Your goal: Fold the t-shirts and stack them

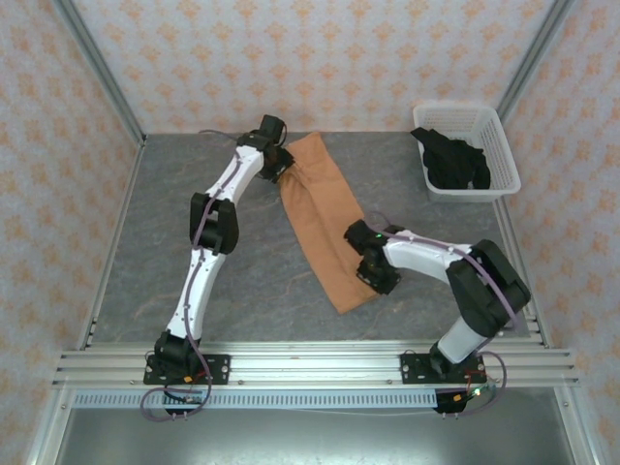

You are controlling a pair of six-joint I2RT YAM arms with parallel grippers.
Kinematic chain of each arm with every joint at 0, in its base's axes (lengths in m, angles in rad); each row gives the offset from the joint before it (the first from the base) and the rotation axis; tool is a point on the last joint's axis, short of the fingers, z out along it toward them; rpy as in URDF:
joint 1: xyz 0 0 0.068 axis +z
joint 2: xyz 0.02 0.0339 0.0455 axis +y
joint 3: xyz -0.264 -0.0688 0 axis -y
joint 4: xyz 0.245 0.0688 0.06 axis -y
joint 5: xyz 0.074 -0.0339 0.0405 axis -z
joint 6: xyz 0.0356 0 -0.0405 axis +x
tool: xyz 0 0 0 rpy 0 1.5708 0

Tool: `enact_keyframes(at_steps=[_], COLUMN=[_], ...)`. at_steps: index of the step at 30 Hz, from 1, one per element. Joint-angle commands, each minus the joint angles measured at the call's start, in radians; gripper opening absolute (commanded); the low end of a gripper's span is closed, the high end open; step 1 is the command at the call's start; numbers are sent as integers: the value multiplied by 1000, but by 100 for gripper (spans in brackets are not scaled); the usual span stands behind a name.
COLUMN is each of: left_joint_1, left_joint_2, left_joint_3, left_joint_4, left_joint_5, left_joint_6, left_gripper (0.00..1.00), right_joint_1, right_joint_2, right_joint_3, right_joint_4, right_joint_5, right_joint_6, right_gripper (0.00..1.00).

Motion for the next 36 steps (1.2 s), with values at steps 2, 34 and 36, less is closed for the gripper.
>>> enact_keyframes(at_steps=[2,34,36], left_joint_1=[-24,-378,-446], left_joint_2=[109,-1146,-1174], left_joint_3=[16,-1625,-1708], left_joint_4=[240,276,340], left_joint_5=[76,264,254], left_joint_6=[-119,-31,-125], left_gripper=[48,56,57], right_joint_1=[95,-198,-202], right_joint_2=[122,-261,-239], right_joint_3=[10,-56,-56], right_joint_4=[79,29,28], right_joint_5=[-151,-297,-311], right_joint_6=[218,-576,-599], right_gripper=[23,51,51])
